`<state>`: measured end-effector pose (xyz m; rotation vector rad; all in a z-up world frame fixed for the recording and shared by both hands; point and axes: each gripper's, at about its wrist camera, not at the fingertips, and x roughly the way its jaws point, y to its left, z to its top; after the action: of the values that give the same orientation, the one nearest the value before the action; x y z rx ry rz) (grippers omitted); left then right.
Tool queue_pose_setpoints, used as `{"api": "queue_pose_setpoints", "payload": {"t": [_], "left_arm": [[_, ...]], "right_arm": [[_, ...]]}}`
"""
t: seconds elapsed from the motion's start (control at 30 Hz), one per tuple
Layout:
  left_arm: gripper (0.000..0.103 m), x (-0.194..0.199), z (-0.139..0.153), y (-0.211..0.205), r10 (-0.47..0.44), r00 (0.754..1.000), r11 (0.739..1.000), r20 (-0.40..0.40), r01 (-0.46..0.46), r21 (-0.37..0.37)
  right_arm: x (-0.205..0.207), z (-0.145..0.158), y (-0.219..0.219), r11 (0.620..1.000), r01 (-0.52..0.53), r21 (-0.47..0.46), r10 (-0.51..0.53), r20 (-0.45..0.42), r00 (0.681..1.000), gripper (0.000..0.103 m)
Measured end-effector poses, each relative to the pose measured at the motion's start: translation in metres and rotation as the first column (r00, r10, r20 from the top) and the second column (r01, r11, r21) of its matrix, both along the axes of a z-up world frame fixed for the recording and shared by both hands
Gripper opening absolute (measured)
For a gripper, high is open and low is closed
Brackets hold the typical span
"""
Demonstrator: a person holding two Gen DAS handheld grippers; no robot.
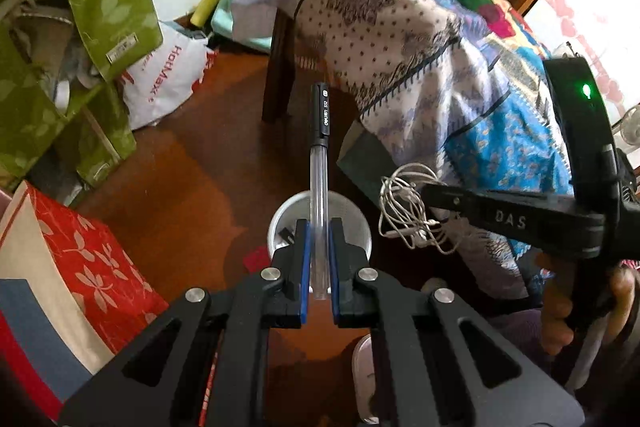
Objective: Collect trash
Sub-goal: 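Open the left tool over the bin while the right tool releases the cable, then move both open tools back over the razor and pink wrapper on the bed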
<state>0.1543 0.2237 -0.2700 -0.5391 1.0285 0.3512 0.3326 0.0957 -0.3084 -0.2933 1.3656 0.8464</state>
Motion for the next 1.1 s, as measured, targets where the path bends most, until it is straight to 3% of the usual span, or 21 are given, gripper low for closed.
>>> {"api": "queue_pose_setpoints", "payload": {"t": [0.2, 0.33, 0.53, 0.57, 0.6, 0.63, 0.73, 0.87, 1.1], "left_arm": [[0.007, 0.010, -0.020, -0.001, -0.020, 0.999, 1.000, -0.044, 0.019, -0.018], [0.007, 0.021, -0.030, -0.004, -0.036, 0.997, 0.999, -0.066, 0.034, -0.034], [0.008, 0.047, -0.039, -0.014, -0.080, 0.994, 0.997, -0.068, 0.080, -0.012], [0.016, 0.050, -0.042, -0.016, -0.083, 0.993, 0.997, -0.086, 0.083, 0.002], [0.031, 0.055, -0.047, -0.017, -0.081, 0.990, 0.997, -0.115, 0.083, 0.010], [0.036, 0.058, -0.052, -0.019, -0.082, 0.987, 0.996, -0.138, 0.084, 0.012], [0.037, 0.058, -0.057, -0.025, -0.097, 0.983, 0.995, -0.156, 0.101, 0.017], [0.037, 0.053, -0.049, -0.033, -0.116, 0.981, 0.992, -0.156, 0.122, 0.030], [0.037, 0.041, -0.010, -0.041, -0.113, 0.988, 0.990, -0.101, 0.121, 0.074]], "right_arm": [[0.010, -0.015, 0.009, 0.999, -0.015, -0.037, 0.013, -0.058, 0.998, 0.009], [0.012, -0.011, 0.003, 0.998, -0.031, -0.059, 0.029, -0.024, 0.999, 0.028], [0.011, 0.007, -0.013, 0.997, -0.041, -0.065, 0.045, 0.070, 0.996, 0.029], [0.011, 0.010, -0.015, 0.997, -0.045, -0.067, 0.050, 0.082, 0.995, 0.029], [0.009, 0.012, -0.017, 0.996, -0.050, -0.071, 0.056, 0.094, 0.994, 0.029], [0.008, 0.014, -0.019, 0.996, -0.056, -0.076, 0.064, 0.107, 0.992, 0.029], [0.003, 0.018, -0.022, 0.993, -0.074, -0.090, 0.087, 0.141, 0.986, 0.029], [0.000, 0.023, -0.029, 0.993, -0.077, -0.085, 0.089, 0.150, 0.985, 0.029], [-0.006, 0.044, -0.043, 0.997, -0.062, -0.051, 0.070, 0.192, 0.979, 0.029]]}}
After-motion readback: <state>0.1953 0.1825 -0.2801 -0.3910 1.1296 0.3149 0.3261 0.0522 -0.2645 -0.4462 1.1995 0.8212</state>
